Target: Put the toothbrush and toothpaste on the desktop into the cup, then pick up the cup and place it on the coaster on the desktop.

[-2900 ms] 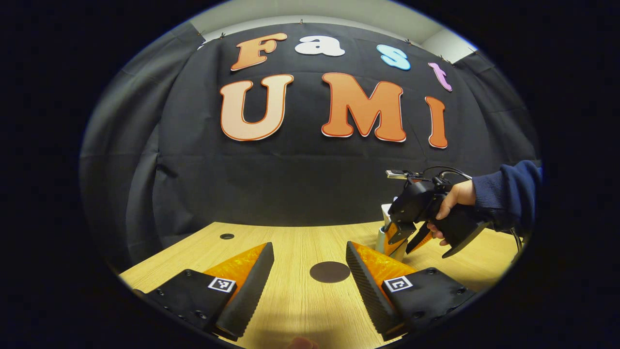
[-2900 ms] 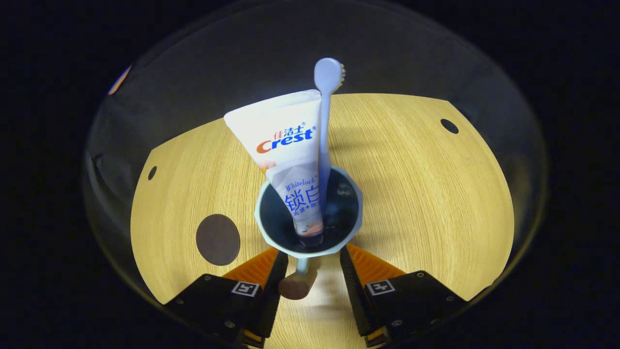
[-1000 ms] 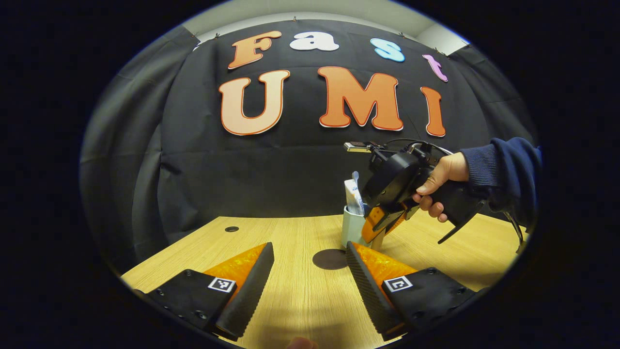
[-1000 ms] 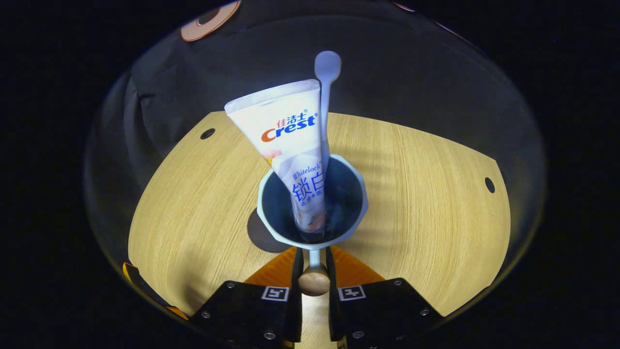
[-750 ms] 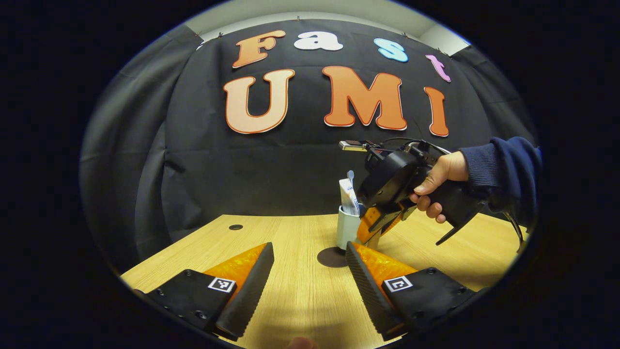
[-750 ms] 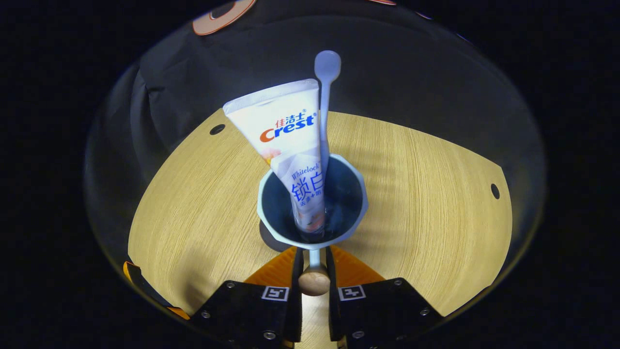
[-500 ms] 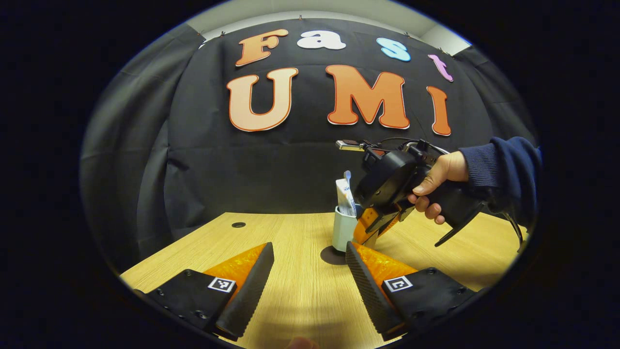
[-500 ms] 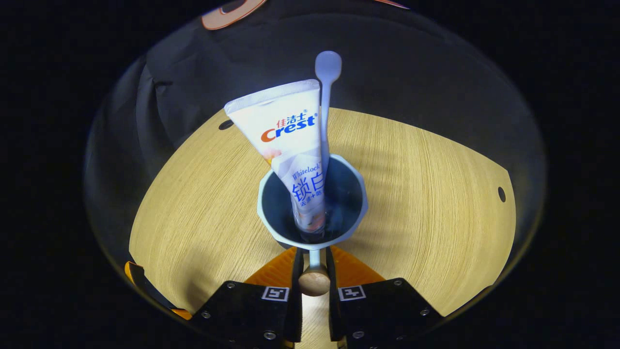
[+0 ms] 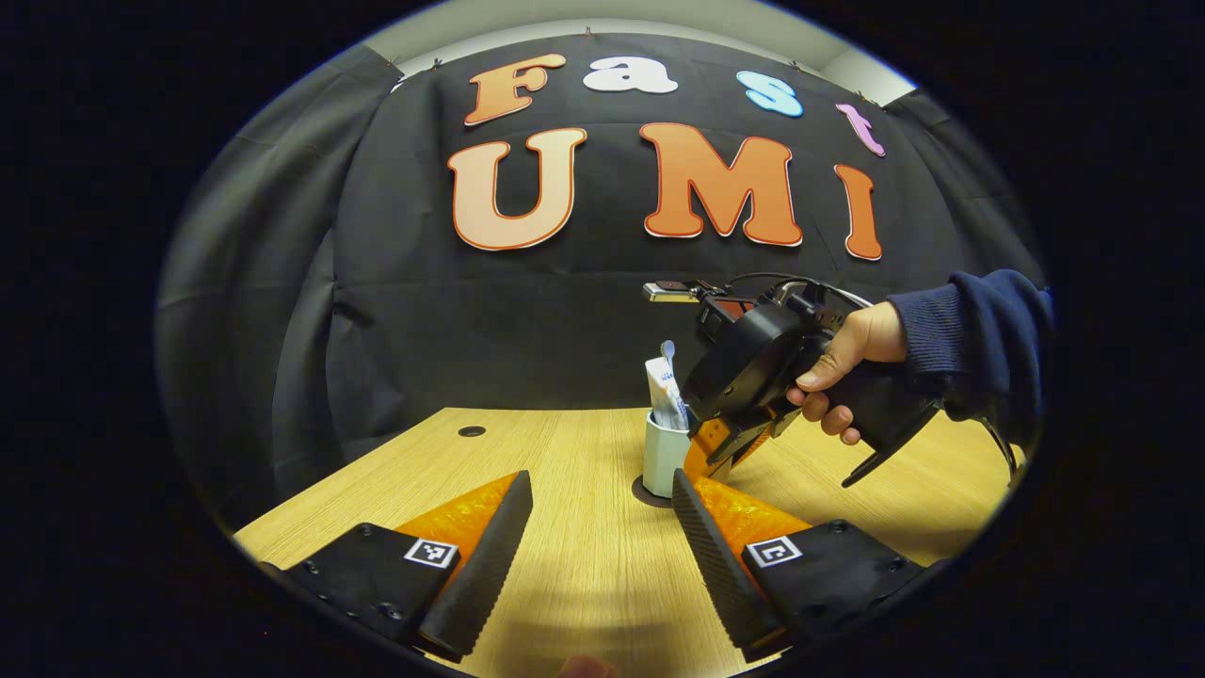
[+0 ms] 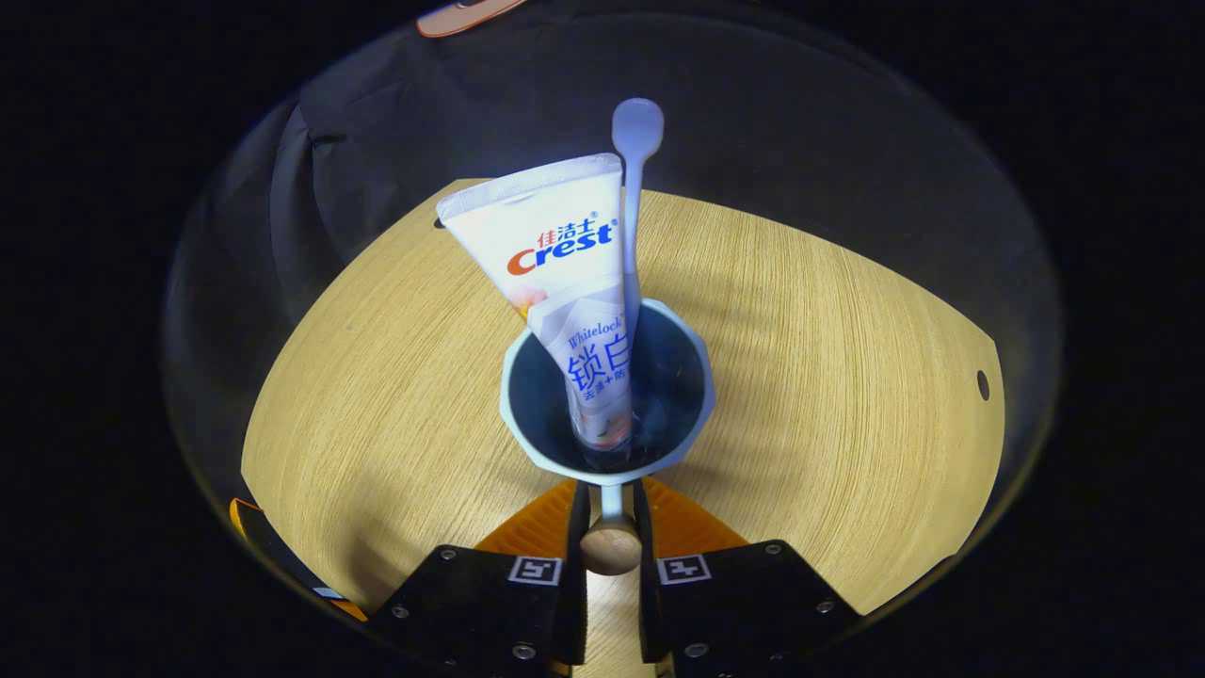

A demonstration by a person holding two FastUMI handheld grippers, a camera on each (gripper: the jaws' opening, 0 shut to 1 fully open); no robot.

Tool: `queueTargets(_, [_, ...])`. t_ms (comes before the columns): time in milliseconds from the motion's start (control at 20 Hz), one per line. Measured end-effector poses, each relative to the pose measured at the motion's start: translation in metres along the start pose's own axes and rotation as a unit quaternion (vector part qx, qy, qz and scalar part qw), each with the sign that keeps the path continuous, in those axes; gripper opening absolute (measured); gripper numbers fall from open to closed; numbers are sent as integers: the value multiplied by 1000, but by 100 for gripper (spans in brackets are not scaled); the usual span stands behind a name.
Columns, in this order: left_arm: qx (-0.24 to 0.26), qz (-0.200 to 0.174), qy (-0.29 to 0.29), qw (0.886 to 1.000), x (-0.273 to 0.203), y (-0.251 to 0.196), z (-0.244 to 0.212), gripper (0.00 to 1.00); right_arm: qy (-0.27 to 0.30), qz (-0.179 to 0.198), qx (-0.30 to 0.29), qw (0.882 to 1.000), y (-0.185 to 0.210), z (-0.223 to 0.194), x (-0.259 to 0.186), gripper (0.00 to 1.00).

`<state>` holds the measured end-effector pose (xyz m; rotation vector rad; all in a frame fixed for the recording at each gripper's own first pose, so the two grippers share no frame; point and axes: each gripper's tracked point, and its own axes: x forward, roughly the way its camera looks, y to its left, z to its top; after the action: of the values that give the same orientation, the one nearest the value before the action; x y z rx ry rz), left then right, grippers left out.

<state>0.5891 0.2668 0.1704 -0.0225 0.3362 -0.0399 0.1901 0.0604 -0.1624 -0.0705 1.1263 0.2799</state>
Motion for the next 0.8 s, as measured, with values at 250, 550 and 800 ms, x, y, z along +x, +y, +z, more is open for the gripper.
queueTargets(250, [-3, -1, 3, 1000, 0, -1, -2, 95, -4, -1, 6, 1000, -1, -1, 1, 24])
queueTargets(550, [-1, 2, 5, 1000, 2, -3, -4, 95, -18, 8, -2, 1000, -1, -9, -16, 44])
queueTargets(800, [9, 2, 0, 1000, 5, -11, 2, 95, -59, 10, -3, 998, -16, -10, -42, 66])
